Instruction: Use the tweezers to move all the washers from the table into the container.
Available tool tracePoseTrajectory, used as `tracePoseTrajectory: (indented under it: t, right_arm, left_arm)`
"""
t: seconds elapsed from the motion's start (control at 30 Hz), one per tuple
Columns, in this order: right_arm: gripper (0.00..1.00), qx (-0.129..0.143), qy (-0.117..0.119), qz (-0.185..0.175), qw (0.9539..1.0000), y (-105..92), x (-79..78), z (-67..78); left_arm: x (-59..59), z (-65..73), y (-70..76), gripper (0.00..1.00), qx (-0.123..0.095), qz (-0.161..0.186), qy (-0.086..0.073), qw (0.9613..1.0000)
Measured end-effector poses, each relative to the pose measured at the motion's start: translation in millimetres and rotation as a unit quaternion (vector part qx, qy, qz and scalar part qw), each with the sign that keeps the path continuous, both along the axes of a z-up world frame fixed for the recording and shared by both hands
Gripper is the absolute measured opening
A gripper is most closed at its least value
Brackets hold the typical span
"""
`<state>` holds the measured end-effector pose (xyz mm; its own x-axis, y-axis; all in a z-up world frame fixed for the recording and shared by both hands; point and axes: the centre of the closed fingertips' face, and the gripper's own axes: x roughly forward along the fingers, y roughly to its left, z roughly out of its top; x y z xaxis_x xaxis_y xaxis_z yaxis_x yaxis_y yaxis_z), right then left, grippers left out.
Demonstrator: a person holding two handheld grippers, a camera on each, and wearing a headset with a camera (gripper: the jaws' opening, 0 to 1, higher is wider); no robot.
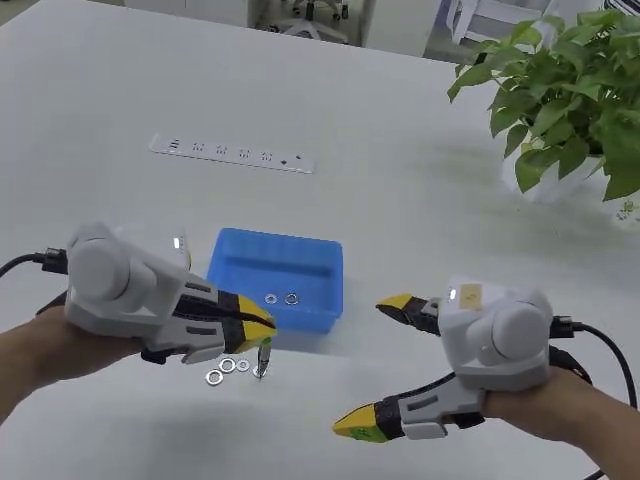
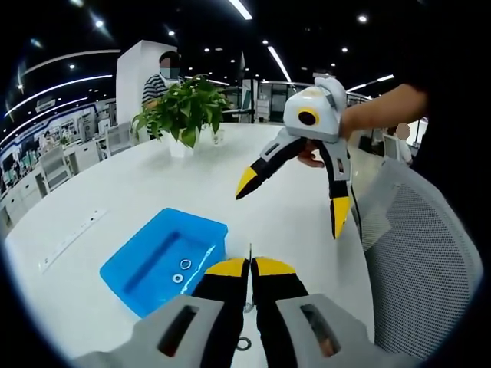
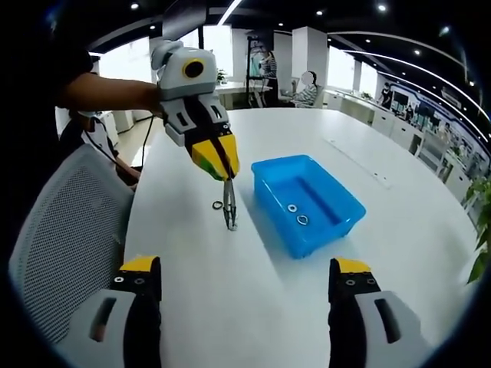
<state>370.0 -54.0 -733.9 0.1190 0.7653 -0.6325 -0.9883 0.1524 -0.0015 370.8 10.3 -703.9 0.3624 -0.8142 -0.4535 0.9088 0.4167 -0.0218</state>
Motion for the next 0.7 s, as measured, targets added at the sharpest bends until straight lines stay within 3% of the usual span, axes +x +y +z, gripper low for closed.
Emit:
tracePoseTrajectory:
  t: [0.33,0.7]
  right_arm:
    - [0.73,0.006,-0.014,0.048,0.9987,17.7,-3.2,2.2]
    - [0.53,-0.007,-0.027,0.114,0.9931,44.1,-7.5,-6.6]
  left_arm:
    - [-1.9,-0.5,-0.4,0.06,-0.002,-0.006,0.007,1.0]
    - [-2.6,-1.1,4.2,0.06,-0.004,-0.008,0.018,0.9998]
